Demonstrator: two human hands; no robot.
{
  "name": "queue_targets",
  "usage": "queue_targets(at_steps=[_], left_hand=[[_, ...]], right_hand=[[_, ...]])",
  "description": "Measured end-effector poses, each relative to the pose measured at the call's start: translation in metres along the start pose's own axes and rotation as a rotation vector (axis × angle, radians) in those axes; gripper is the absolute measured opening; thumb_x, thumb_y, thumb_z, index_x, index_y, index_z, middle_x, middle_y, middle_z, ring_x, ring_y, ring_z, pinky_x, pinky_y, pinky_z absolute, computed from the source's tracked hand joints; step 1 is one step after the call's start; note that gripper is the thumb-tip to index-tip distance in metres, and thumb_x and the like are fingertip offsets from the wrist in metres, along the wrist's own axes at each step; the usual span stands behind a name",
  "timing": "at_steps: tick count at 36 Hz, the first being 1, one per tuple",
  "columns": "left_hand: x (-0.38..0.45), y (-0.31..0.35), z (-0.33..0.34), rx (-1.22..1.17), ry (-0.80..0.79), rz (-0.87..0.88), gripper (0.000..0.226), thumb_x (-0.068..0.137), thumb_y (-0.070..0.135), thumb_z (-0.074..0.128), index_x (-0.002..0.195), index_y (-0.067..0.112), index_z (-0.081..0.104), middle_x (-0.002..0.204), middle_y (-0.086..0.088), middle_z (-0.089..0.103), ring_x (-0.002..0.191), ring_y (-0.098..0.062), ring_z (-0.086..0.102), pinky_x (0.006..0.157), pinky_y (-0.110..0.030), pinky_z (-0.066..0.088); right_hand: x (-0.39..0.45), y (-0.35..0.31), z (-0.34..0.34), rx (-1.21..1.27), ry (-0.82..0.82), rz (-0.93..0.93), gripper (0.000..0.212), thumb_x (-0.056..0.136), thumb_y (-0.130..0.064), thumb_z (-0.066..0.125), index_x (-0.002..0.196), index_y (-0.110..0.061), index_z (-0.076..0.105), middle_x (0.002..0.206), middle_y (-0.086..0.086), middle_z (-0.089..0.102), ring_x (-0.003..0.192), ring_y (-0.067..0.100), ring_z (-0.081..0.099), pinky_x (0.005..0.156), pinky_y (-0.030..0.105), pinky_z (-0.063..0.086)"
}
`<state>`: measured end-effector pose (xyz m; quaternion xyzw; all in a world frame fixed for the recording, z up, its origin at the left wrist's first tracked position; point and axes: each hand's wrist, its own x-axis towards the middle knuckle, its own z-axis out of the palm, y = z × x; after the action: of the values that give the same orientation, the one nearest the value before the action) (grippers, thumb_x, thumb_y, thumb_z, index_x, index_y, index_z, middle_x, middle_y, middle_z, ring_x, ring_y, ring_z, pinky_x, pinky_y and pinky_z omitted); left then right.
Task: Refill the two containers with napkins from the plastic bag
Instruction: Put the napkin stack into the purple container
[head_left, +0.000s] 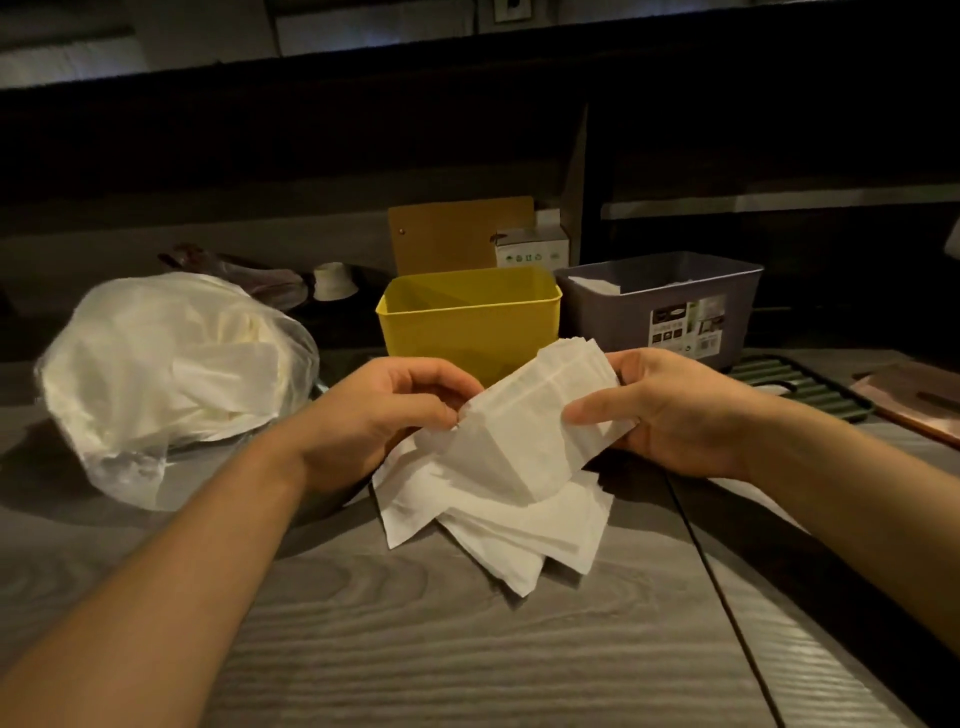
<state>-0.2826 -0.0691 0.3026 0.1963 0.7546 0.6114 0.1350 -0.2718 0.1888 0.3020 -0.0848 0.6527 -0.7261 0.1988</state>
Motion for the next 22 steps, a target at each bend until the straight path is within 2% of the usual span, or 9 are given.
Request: queue_targets(at_steps=[2,5,9,11,13,15,18,20,22], left_hand=[[-0.002,0.001,-0.001,-0.021,-0.06,-0.026,0.026,0.074,0.008,0.067,0.093,0.021,0.08,0.101,-0.006,0.075,0.095,-0.021,0.071,0.077,-0.029,0.058],[-0.007,0.002,-0.003,-0.034,-0.168,-0.045,0.03,0.079,0.01,0.068,0.109,0.014,0.074,0.113,-0.012,0.073,0.103,-0.029,0.071,0.082,-0.034,0.06],[-0.008,0.002,-0.003,-0.037,-0.147,0.001,0.047,0.072,0.015,0.077,0.119,0.014,0.072,0.118,-0.016,0.071,0.109,-0.033,0.069,0.089,-0.041,0.059],[-0.008,0.002,-0.004,-0.082,-0.137,0.008,0.053,0.069,0.021,0.078,0.121,0.012,0.071,0.119,-0.014,0.07,0.11,-0.032,0.068,0.087,-0.038,0.059],[-0.009,0.004,-0.001,-0.06,-0.109,0.032,0.044,0.069,0.025,0.079,0.112,0.017,0.073,0.115,-0.008,0.07,0.108,-0.026,0.068,0.084,-0.033,0.058],[-0.008,0.006,0.007,-0.035,0.0,0.07,0.029,0.074,0.021,0.082,0.102,0.024,0.076,0.109,-0.002,0.072,0.106,-0.021,0.069,0.087,-0.035,0.058],[-0.002,0.004,0.019,0.113,0.291,0.133,0.026,0.083,0.022,0.08,0.105,0.029,0.069,0.102,0.008,0.072,0.101,-0.013,0.068,0.093,-0.044,0.058],[0.002,0.003,0.022,0.29,0.448,0.187,0.022,0.084,0.026,0.079,0.099,0.028,0.062,0.092,0.008,0.067,0.088,-0.009,0.064,0.084,-0.038,0.058],[0.002,0.004,0.023,0.331,0.526,0.272,0.021,0.084,0.027,0.079,0.09,0.023,0.059,0.078,0.009,0.06,0.073,-0.006,0.056,0.071,-0.032,0.054]], right_hand=[[-0.002,0.0,0.002,0.039,-0.004,-0.004,0.051,0.069,0.003,0.071,0.118,-0.007,0.065,0.108,0.007,0.076,0.098,0.024,0.074,0.076,0.037,0.063],[-0.006,0.0,0.005,0.131,-0.021,-0.072,0.051,0.072,0.002,0.066,0.121,-0.008,0.061,0.106,0.009,0.076,0.099,0.025,0.074,0.076,0.034,0.062],[-0.01,0.0,0.003,0.296,-0.032,-0.142,0.053,0.075,-0.003,0.06,0.127,-0.015,0.056,0.103,0.009,0.076,0.095,0.025,0.074,0.072,0.034,0.062],[-0.01,0.003,0.001,0.364,-0.073,-0.145,0.058,0.076,-0.001,0.064,0.132,-0.016,0.055,0.111,0.012,0.074,0.101,0.028,0.073,0.073,0.034,0.061],[-0.01,0.005,0.001,0.406,-0.106,-0.142,0.062,0.074,-0.002,0.065,0.133,-0.015,0.055,0.114,0.014,0.072,0.105,0.03,0.071,0.076,0.038,0.061],[-0.01,0.005,0.003,0.43,-0.151,-0.151,0.056,0.07,-0.003,0.068,0.125,-0.015,0.063,0.107,0.014,0.073,0.099,0.03,0.072,0.076,0.04,0.061],[-0.013,0.003,0.01,0.425,-0.211,-0.182,0.055,0.054,-0.01,0.085,0.108,-0.014,0.075,0.101,0.013,0.073,0.093,0.028,0.073,0.08,0.042,0.062],[-0.013,0.004,0.011,0.45,-0.167,-0.172,0.057,0.057,-0.008,0.079,0.113,-0.014,0.069,0.099,0.013,0.073,0.09,0.028,0.073,0.077,0.043,0.062],[-0.012,0.005,0.012,0.464,-0.136,-0.167,0.055,0.065,-0.005,0.065,0.119,-0.015,0.063,0.099,0.014,0.074,0.09,0.028,0.074,0.072,0.042,0.062]])
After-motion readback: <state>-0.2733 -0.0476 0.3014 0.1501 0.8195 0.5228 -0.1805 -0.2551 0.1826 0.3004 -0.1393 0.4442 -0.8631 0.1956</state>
